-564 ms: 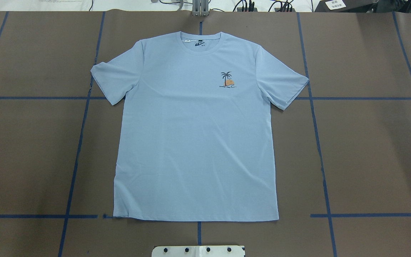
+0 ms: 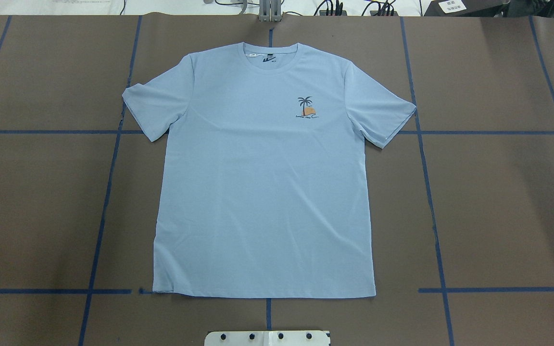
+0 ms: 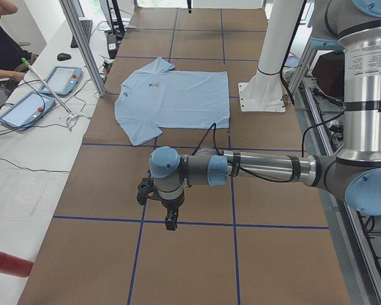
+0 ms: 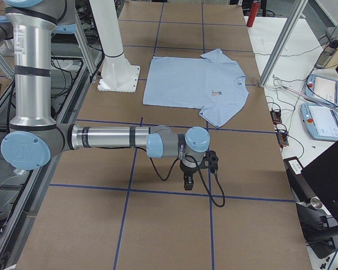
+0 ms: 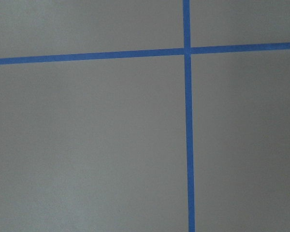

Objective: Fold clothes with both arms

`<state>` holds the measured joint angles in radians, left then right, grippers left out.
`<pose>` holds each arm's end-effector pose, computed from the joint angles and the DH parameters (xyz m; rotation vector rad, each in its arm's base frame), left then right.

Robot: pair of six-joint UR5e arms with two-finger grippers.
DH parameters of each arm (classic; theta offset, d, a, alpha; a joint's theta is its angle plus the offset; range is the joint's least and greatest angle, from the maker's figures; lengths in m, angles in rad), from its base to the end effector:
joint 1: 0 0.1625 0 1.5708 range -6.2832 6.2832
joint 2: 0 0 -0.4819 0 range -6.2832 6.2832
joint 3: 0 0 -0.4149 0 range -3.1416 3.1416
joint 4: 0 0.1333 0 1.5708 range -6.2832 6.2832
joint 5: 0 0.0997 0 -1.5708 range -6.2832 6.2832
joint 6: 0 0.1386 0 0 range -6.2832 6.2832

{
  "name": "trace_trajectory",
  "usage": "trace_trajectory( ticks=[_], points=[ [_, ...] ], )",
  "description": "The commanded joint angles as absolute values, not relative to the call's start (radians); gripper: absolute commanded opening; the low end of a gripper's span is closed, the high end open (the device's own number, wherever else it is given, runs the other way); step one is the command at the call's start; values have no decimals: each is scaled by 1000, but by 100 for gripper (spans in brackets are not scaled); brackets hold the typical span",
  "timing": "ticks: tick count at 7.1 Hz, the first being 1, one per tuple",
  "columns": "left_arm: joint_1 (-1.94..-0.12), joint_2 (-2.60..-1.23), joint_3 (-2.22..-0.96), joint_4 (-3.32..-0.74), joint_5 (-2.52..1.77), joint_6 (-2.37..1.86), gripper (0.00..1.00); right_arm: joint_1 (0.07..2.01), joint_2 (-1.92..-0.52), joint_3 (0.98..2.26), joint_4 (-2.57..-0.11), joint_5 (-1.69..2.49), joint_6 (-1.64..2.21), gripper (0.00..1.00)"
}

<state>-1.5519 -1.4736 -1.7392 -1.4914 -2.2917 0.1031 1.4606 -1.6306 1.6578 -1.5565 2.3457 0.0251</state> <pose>-0.0330 -0.4666 0.7175 0.0225 0.7210 0.1137 -0.0177 -0.4907 0.7271 -0.0131 -0.7760 -0.0969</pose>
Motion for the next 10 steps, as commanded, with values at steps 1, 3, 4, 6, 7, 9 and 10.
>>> trace_trajectory(
  ticks=[1,3,4,6,7,9,10],
  points=[
    [-1552,-1492,-1761,-1550,-2295,112,100,1457,-1631,1654,-1498,2373,43,100],
    [-1548,-1477,-1758,-1614,-2380,107,100,1358,-1570,1643,-1334,2416,172,100],
    [-1546,-1470,-1758,-1646,-2467,103,100,1292,-1493,1626,-1266,2408,321,100],
    [-1545,-1471,-1764,-1649,-2479,94,100,1191,-1258,1483,-1232,2383,655,100],
    [-1543,-1474,-1766,-1648,-2479,92,100,1104,-1161,1420,-1215,2243,729,98],
    [-1543,-1470,-1760,-1647,-2479,94,100,991,-1112,1312,-977,2010,945,95],
    [-1543,-1471,-1753,-1647,-2479,94,100,961,-1077,1227,-894,1972,1031,95]
  ],
)
